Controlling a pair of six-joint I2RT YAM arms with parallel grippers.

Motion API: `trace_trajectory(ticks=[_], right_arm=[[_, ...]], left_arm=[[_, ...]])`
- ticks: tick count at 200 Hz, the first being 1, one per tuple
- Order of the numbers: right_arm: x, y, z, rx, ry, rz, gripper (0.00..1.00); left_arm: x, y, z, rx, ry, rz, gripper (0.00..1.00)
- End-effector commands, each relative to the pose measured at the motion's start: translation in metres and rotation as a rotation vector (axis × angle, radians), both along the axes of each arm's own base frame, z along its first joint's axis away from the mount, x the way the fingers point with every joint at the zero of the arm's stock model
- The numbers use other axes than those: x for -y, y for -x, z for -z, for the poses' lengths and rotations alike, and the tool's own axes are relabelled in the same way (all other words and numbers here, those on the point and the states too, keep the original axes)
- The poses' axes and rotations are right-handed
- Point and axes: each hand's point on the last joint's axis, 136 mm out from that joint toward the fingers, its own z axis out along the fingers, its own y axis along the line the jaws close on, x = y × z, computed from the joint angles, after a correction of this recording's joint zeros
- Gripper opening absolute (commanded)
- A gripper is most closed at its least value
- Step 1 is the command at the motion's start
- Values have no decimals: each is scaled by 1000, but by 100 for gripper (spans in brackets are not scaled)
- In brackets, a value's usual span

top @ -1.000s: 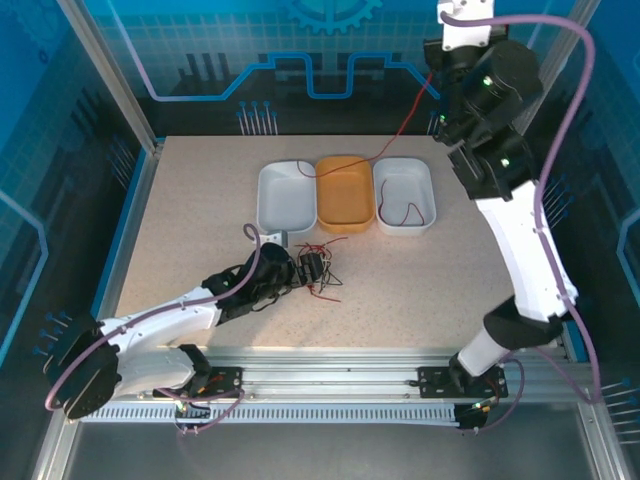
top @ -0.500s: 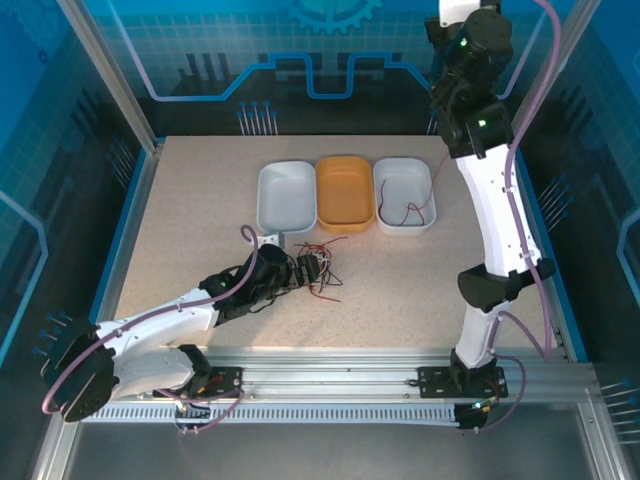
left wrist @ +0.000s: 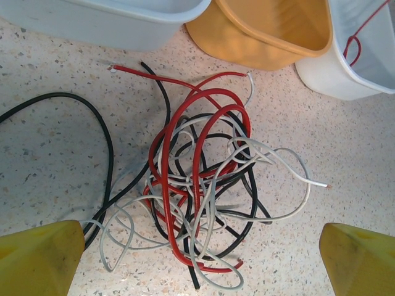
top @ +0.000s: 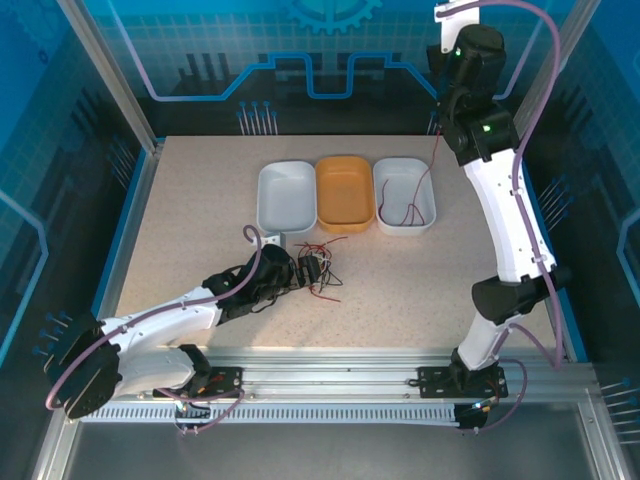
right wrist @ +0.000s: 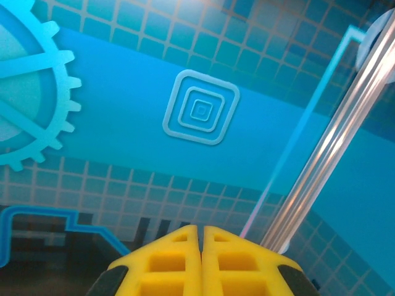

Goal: Untangle the cables

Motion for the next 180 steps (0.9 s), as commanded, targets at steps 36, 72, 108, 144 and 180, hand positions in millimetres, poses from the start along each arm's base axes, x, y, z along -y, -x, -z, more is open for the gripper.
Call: trace_trajectory(ticks=[36,72,108,144,180], right_arm=[[-22,-12,49,-99,-102,-118,0],[-34,-22,94,-197,-167,-160,0],[-54,-13,139,-302,-310,-264,0],[-50,4,172,-356,-396,-261,0],[-30,25,205,-413,-510,-225,0]], left_arm=[[-6,-1,4,3,-22,-12,99],[-13,1,6,6,-34,-32,99],[-15,1,10,-2,-47,-41,99],[-15,1,12,-16,-75,-35,99],[-14,-1,12,-17,-73,-39,99]])
